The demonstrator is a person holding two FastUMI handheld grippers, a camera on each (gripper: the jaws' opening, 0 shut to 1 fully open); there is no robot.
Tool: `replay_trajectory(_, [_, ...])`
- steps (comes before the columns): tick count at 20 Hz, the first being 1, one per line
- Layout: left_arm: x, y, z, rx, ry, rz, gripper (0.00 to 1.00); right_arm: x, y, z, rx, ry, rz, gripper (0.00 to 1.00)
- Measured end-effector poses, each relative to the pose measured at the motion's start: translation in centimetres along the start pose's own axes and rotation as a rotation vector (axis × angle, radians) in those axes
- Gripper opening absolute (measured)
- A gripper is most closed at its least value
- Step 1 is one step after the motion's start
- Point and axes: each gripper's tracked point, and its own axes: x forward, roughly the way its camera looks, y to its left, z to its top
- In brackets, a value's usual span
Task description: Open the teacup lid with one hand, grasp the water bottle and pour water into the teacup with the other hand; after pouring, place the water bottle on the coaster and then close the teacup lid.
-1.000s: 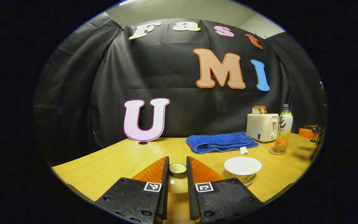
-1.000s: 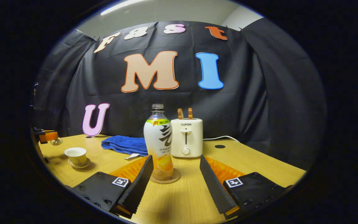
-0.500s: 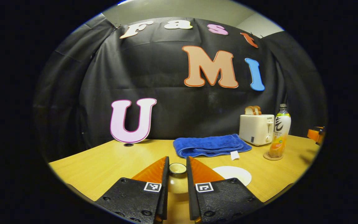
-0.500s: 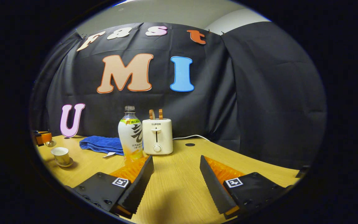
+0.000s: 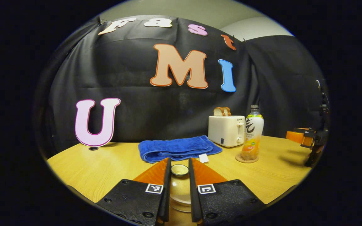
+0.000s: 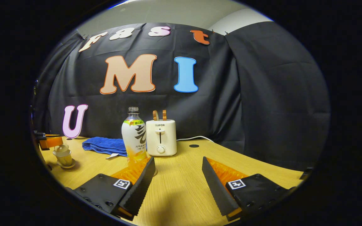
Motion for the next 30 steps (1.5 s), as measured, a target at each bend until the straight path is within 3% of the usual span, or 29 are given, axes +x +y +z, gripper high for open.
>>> replay_trajectory(5, [-0.7, -2.1, -0.4, 0.007, 0.034, -0.097, 0.25, 0.1, 0.2, -0.1, 0.001, 0.001, 0.008, 0.92])
replay_trajectory(13, [-1.0, -2.0, -1.0, 0.018, 0.082, -0.089, 0.25, 0.0, 0.3, -0.1, 0.001, 0.002, 0.019, 0.96])
replay_trajectory(16, [-1.1, -1.8, -0.7, 0.008, 0.072, -0.081, 0.30, 0.1, 0.3, -0.1, 0.001, 0.002, 0.020, 0.92])
replay_trajectory(17, [-1.0, -1.8, -0.8, 0.007, 0.070, -0.079, 0.37, 0.0, 0.3, -0.1, 0.002, 0.002, 0.021, 0.92])
replay_trajectory(19, [-1.3, -1.5, -0.6, 0.002, 0.062, -0.068, 0.70, 0.1, 0.3, -0.1, 0.002, 0.002, 0.022, 0.92])
replay_trajectory(21, [-1.2, -1.3, -0.3, 0.000, 0.053, -0.058, 0.96, 0.1, 0.3, -0.1, 0.002, 0.002, 0.023, 0.92])
replay_trajectory(27, [-2.2, -0.6, 0.4, 0.008, -0.004, -0.012, 0.98, 0.0, 0.3, -0.1, 0.002, 0.002, 0.023, 0.96])
replay_trajectory(28, [-2.4, -0.3, 0.5, 0.006, -0.006, -0.002, 0.98, 0.0, 0.3, -0.1, 0.002, 0.002, 0.022, 0.92])
replay_trajectory(30, [-3.0, 0.8, 0.3, 0.008, -0.001, 0.048, 0.98, 0.0, 0.3, -0.1, 0.002, 0.002, 0.022, 0.96])
